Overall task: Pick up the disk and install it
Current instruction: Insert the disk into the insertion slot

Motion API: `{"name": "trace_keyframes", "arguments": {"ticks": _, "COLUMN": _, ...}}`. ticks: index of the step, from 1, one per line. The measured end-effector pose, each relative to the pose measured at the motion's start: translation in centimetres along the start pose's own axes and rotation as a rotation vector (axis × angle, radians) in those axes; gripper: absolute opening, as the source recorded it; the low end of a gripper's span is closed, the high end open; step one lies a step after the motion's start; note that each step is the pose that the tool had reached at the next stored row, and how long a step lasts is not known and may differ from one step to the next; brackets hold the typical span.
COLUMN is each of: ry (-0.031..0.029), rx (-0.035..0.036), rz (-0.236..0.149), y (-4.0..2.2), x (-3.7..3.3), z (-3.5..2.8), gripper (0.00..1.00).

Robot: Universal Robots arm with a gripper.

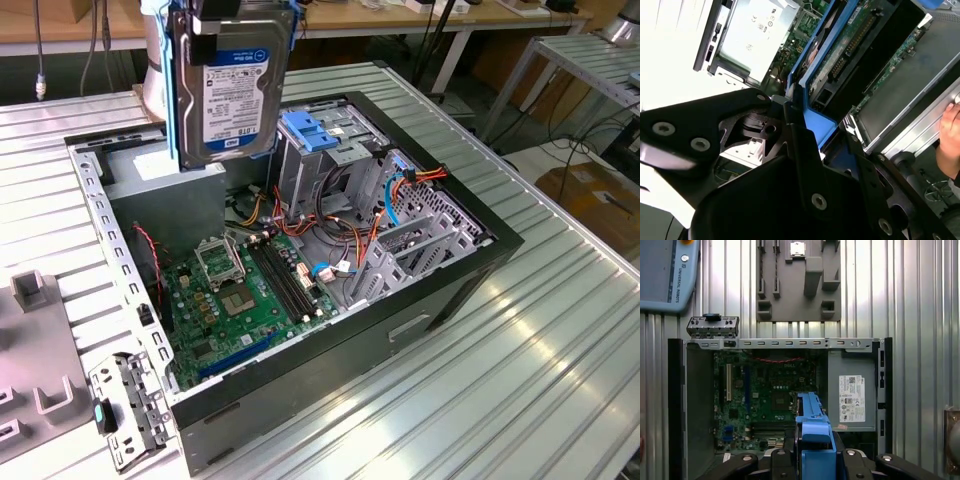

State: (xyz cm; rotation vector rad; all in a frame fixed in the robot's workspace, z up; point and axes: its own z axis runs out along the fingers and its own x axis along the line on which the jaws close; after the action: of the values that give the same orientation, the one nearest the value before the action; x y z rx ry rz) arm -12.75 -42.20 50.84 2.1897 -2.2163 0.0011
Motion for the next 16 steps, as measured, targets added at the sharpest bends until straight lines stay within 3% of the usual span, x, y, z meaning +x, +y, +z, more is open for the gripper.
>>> {"name": "trace_keyframes", "arguments": {"ticks": 16, "ry": 0.0000, "rx": -0.0001, "rz": 0.000, "y": -0.02, "x": 1.24, "z": 0.02, "gripper": 0.37}}
